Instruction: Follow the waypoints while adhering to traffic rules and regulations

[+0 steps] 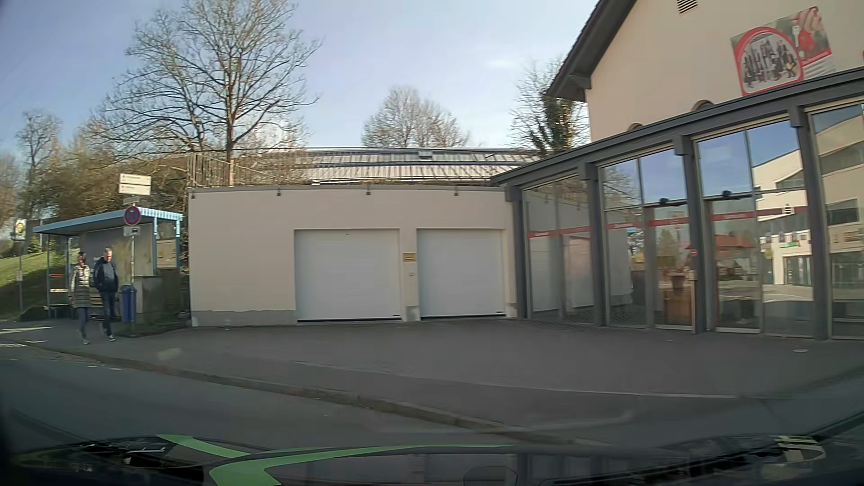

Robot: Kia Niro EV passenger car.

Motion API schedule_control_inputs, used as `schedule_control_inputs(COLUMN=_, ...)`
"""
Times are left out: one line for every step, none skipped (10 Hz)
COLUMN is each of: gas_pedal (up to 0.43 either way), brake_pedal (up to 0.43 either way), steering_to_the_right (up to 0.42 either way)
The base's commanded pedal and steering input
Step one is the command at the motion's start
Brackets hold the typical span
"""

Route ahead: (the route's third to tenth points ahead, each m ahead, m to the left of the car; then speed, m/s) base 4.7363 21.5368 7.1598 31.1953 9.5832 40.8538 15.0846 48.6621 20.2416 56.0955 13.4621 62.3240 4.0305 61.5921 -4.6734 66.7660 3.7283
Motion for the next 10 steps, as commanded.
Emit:
schedule_control_inputs(gas_pedal=0.087, brake_pedal=0.0, steering_to_the_right=-0.742)
schedule_control_inputs(gas_pedal=0.087, brake_pedal=0.0, steering_to_the_right=-0.751)
schedule_control_inputs(gas_pedal=0.087, brake_pedal=0.0, steering_to_the_right=-0.76)
schedule_control_inputs(gas_pedal=0.087, brake_pedal=0.0, steering_to_the_right=-0.759)
schedule_control_inputs(gas_pedal=0.087, brake_pedal=0.0, steering_to_the_right=-0.754)
schedule_control_inputs(gas_pedal=0.087, brake_pedal=0.0, steering_to_the_right=-0.752)
schedule_control_inputs(gas_pedal=0.087, brake_pedal=0.0, steering_to_the_right=-0.751)
schedule_control_inputs(gas_pedal=0.087, brake_pedal=0.0, steering_to_the_right=-0.746)
schedule_control_inputs(gas_pedal=0.087, brake_pedal=0.0, steering_to_the_right=-0.741)
schedule_control_inputs(gas_pedal=0.087, brake_pedal=0.0, steering_to_the_right=-0.729)
